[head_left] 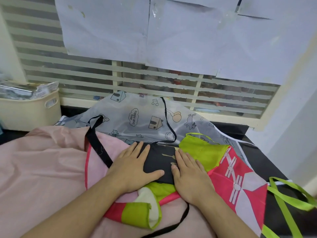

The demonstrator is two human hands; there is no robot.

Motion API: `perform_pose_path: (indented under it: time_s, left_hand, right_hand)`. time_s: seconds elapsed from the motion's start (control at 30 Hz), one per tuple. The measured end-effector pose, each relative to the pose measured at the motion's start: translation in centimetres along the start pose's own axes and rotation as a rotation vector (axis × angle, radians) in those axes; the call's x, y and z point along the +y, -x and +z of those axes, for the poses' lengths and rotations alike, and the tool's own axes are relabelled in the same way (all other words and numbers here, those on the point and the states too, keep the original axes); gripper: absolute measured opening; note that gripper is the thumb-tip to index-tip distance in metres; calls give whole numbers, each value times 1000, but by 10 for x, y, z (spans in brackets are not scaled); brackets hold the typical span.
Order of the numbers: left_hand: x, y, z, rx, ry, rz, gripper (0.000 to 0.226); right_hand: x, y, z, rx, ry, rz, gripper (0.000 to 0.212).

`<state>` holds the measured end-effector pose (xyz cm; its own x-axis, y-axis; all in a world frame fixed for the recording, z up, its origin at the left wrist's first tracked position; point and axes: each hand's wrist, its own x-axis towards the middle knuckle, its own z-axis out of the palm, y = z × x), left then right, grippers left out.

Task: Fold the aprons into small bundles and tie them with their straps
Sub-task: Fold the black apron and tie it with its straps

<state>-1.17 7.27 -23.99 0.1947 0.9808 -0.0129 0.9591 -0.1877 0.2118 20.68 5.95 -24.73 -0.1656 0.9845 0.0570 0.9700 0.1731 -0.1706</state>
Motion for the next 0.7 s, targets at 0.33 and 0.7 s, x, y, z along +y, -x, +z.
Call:
perform_pose_path:
  time_s: [0.33,0.7]
  left_hand:
    - [0,1,-2,-49,-5,14,120]
    - [-3,3,-3,-28,-29,64,98]
  right_hand:
    - [3,13,-26,64,-7,-18,64]
    - [-19,0,-1,-50,-34,-126,81]
